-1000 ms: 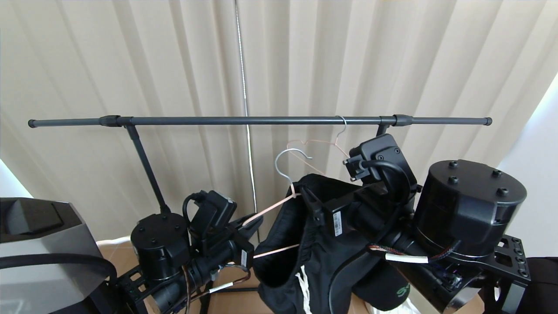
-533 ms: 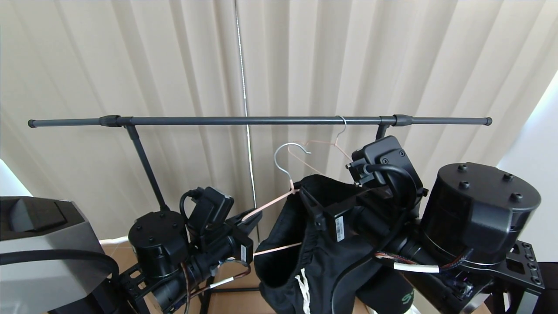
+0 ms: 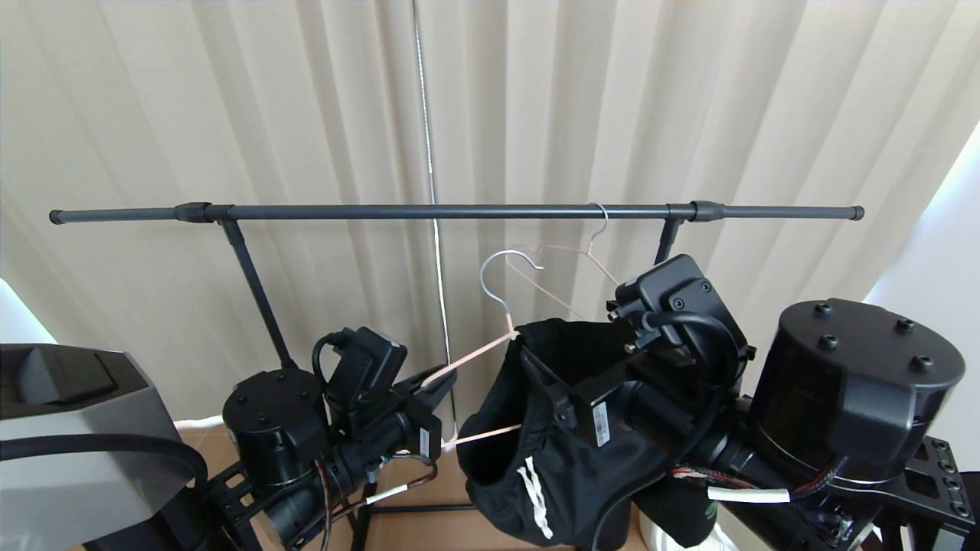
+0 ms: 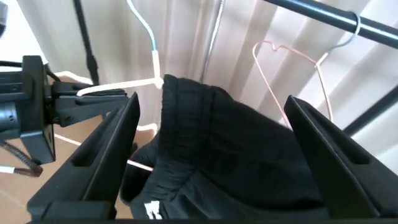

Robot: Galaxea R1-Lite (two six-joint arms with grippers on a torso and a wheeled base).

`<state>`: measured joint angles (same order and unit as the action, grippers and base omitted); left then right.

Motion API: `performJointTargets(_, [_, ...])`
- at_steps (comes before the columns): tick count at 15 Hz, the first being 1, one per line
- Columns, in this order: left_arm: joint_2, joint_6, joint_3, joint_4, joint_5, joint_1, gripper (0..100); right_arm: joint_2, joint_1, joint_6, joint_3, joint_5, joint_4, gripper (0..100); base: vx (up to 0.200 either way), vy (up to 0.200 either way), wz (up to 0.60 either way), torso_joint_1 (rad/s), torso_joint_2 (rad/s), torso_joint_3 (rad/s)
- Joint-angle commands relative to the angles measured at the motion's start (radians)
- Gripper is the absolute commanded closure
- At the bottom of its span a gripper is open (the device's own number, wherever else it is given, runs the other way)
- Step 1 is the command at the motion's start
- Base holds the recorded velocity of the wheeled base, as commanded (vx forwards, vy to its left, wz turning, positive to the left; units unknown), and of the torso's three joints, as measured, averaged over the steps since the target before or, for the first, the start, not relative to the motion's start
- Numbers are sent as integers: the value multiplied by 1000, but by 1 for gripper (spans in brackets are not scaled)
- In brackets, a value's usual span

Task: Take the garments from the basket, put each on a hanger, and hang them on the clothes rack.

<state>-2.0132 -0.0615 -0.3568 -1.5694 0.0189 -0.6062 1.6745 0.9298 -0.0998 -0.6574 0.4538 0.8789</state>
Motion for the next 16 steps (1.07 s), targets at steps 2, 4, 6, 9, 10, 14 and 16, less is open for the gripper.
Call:
performJointTargets(2, [-2, -3, 32, -1, 3, 13, 100, -122, -92, -51, 39, -182, -104, 0, 0, 0, 0, 0, 0, 0])
performJointTargets(4, [-1, -11, 56, -1, 4, 16, 100, -200, -230, -117, 4, -369, -284, 0, 0, 0, 0, 0, 0, 0])
performJointTargets(6, [-2, -14, 73, -1, 22, 22, 100, -251, -351, -195, -85, -552, -515, 0, 0, 0, 0, 0, 0, 0])
performJointTargets(9, [2, -40, 119, -1, 30, 22, 100, -249, -529, -426, -344, -886, -1035, 0, 0, 0, 0, 0, 0, 0])
performJointTargets(10, [1, -60, 136, -1, 44, 22, 100, -205, -557, -512, -416, -955, -1166, 0, 0, 0, 0, 0, 0, 0])
performJointTargets(14, [1, -67, 164, -1, 62, 8, 100, -1, -602, -739, -626, -1064, -1453, 0, 0, 0, 0, 0, 0, 0])
performJointTargets(16, [1, -66, 159, -1, 64, 8, 100, 50, -591, -749, -669, -1147, -1508, 0, 0, 0, 0, 0, 0, 0])
